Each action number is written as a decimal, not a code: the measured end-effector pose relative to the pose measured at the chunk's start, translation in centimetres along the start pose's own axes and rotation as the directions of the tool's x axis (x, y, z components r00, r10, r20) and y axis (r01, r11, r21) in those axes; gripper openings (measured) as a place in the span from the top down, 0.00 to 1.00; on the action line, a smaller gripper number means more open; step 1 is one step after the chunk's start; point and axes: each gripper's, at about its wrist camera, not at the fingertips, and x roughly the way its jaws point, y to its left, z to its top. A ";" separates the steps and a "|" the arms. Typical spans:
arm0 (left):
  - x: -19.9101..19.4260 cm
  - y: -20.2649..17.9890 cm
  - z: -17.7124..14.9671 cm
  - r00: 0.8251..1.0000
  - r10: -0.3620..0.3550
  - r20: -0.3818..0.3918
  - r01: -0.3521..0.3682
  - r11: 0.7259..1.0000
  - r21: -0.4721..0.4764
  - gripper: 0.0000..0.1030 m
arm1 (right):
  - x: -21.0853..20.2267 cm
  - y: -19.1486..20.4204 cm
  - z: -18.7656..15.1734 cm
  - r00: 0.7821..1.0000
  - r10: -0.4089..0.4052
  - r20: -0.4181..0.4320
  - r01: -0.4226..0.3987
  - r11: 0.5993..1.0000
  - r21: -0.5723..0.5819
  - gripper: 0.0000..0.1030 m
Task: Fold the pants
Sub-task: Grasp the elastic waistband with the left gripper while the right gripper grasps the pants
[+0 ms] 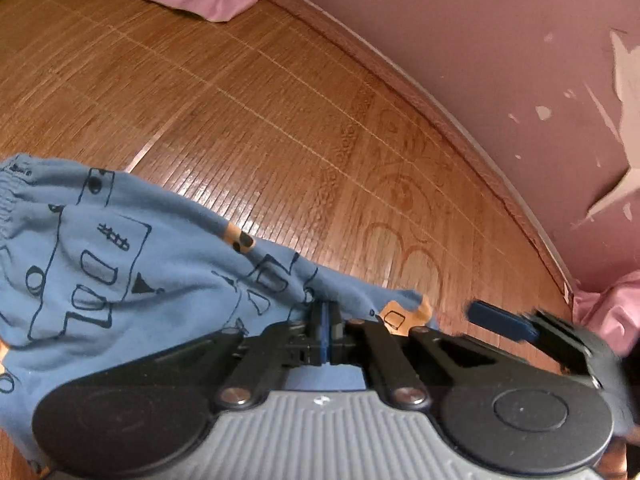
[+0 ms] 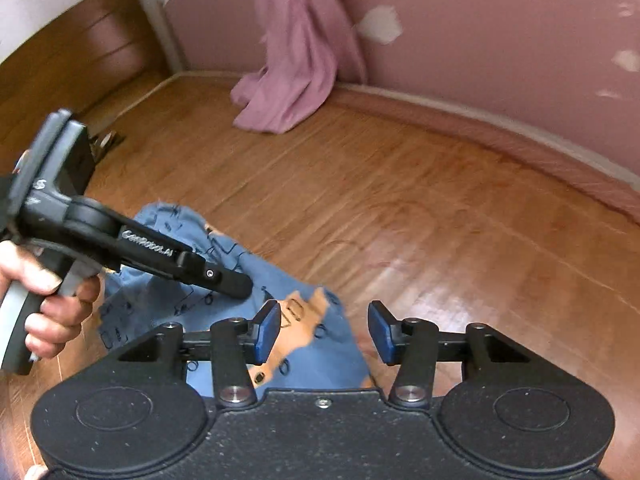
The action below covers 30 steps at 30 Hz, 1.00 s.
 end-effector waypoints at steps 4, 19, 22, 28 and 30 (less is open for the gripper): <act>-0.7 0.4 -1.0 1.000 -0.015 0.025 0.014 0.998 0.063 1.00 | 3.4 0.6 0.7 0.998 0.015 -0.058 -0.014 1.000 0.021 0.71; -5.2 4.0 -4.4 0.994 0.000 0.108 -0.032 0.956 0.292 0.98 | 4.7 2.3 0.1 0.973 -0.224 0.062 0.229 0.970 -0.080 0.64; -7.1 4.8 -4.4 0.987 0.024 0.160 -0.076 0.942 0.327 0.97 | 1.1 3.3 -0.6 0.949 -0.279 0.148 0.295 0.950 -0.099 0.55; -8.3 7.2 -3.9 0.961 0.171 0.218 -0.235 0.920 0.313 0.92 | -6.6 6.7 -9.6 0.927 -0.363 0.096 0.371 0.925 -0.080 0.49; -8.6 7.7 -3.4 0.961 0.176 0.212 -0.238 0.918 0.316 0.95 | -8.0 6.4 -13.9 0.917 -0.396 0.040 0.396 0.918 0.007 0.48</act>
